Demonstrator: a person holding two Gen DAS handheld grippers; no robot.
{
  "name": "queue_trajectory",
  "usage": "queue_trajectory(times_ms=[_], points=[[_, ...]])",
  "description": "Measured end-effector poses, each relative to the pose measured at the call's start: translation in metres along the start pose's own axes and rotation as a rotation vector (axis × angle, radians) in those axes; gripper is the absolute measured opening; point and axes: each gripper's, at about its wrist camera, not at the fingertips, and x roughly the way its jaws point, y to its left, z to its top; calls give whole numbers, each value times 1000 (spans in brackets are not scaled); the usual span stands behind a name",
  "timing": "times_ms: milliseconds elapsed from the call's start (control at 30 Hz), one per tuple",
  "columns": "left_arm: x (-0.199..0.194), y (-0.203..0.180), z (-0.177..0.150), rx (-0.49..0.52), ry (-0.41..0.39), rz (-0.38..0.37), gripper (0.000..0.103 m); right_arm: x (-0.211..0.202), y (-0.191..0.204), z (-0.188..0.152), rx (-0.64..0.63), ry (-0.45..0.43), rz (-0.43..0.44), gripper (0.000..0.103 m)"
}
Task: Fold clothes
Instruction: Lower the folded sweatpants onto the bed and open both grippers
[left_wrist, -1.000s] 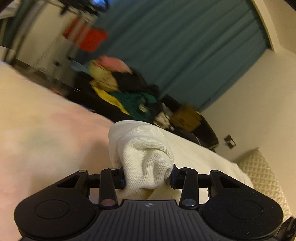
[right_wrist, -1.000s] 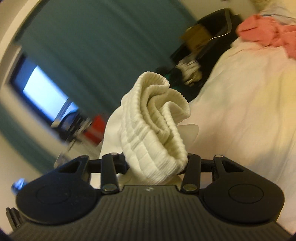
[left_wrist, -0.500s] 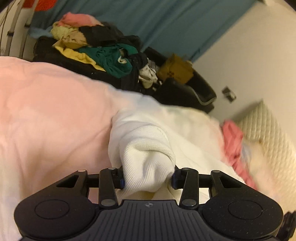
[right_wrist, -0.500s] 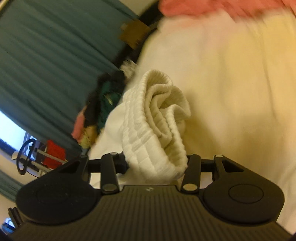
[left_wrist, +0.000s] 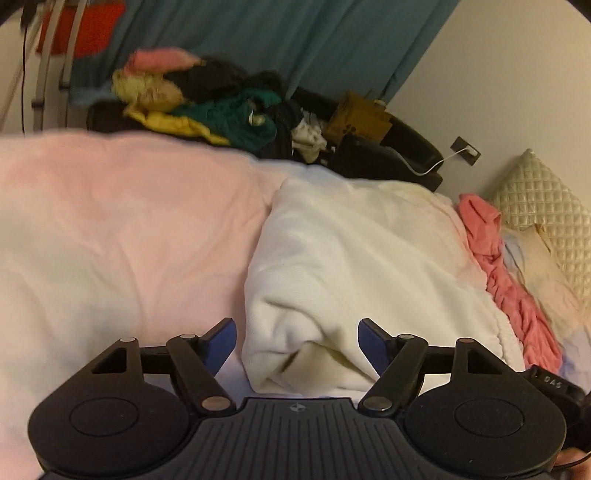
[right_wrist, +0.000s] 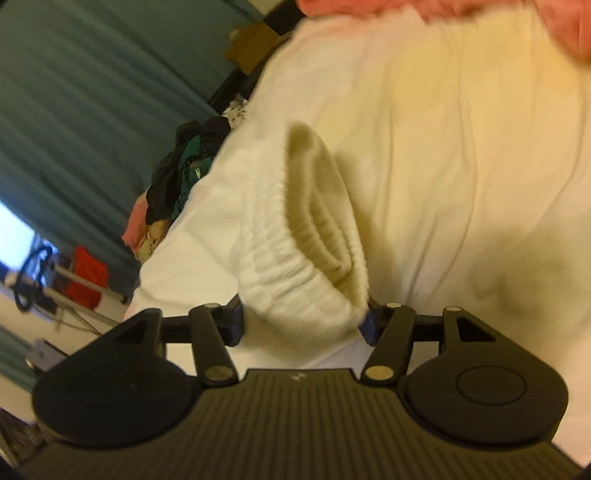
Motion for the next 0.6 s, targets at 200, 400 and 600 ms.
queue_trajectory(times_ms=[200, 400, 600], points=[[-93, -41, 2, 73, -97, -18, 91, -72, 38, 1, -182, -71, -35, 61], [-181, -90, -11, 207, -172, -6, 103, -149, 82, -12, -359, -124, -19, 91], [-263, -121, -48, 300, -244, -22, 103, -228, 116, -44, -509, -196, 36, 90]])
